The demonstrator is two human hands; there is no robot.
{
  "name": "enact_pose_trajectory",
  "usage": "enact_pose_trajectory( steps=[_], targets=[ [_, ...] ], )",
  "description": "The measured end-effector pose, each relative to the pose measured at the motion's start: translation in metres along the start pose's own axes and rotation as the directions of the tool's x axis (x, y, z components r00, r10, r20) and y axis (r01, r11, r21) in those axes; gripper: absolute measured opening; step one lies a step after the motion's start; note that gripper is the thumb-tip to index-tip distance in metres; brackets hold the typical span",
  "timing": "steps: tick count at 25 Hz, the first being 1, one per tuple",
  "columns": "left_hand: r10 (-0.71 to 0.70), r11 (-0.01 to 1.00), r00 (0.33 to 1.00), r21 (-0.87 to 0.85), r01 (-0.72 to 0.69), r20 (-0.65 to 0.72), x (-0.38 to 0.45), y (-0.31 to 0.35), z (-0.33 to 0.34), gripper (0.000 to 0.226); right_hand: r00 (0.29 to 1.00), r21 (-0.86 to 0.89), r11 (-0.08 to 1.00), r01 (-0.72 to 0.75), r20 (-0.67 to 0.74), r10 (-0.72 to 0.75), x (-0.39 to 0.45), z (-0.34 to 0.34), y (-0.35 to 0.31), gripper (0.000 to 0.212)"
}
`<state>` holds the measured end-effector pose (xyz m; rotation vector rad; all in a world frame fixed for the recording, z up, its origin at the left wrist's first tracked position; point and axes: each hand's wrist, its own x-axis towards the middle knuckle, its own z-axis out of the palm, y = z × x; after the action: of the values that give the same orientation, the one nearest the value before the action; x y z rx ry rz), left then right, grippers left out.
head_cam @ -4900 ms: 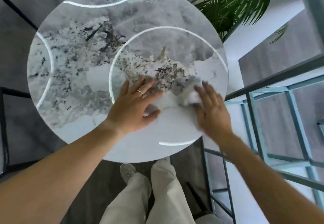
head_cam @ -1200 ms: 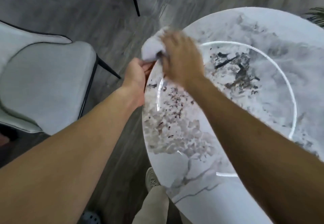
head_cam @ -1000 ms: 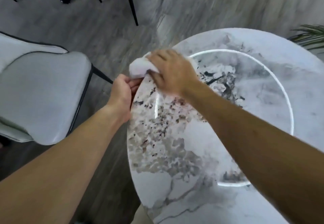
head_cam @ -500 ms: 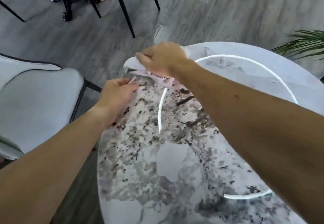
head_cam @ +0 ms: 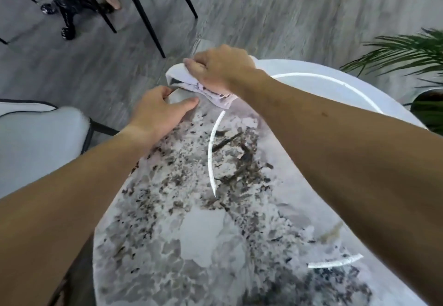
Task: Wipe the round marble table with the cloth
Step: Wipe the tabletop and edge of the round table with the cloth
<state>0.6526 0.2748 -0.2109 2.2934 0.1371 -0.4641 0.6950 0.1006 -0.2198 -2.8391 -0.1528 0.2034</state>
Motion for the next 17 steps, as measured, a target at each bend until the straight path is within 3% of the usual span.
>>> enact_pose_trajectory(
  steps=[3, 8, 10, 13, 17],
  targets=[
    [0.083, 0.987, 0.996, 0.139, -0.086, 0.024, 0.002, 0.024, 0.015, 0.057, 0.977, 0.103, 0.974, -0.203, -0.049, 0.209, -0.023, -0.02, 0.071, 0.054],
    [0.226, 0.893, 0.966, 0.37, -0.256, 0.124, 0.012, 0.06, 0.048, 0.091, 0.813, 0.093, 0.822, -0.562, -0.118, 0.57, -0.105, -0.038, 0.169, 0.06],
    [0.248, 0.86, 0.957, 0.421, -0.289, 0.151, 0.015, 0.064, 0.055, 0.095, 0.809, 0.055, 0.819, -0.571, -0.134, 0.573, -0.085, -0.031, 0.156, 0.065],
    [0.288, 0.82, 0.946, 0.471, -0.324, 0.15, 0.017, 0.07, 0.071, 0.098, 0.887, 0.06, 0.9, -0.432, -0.153, 0.435, -0.054, -0.02, 0.128, 0.058],
    [0.383, 0.764, 0.915, 0.511, -0.393, 0.131, 0.014, 0.084, 0.093, 0.095, 0.91, 0.143, 0.914, -0.379, -0.121, 0.396, -0.073, -0.023, 0.151, 0.052]
  ],
)
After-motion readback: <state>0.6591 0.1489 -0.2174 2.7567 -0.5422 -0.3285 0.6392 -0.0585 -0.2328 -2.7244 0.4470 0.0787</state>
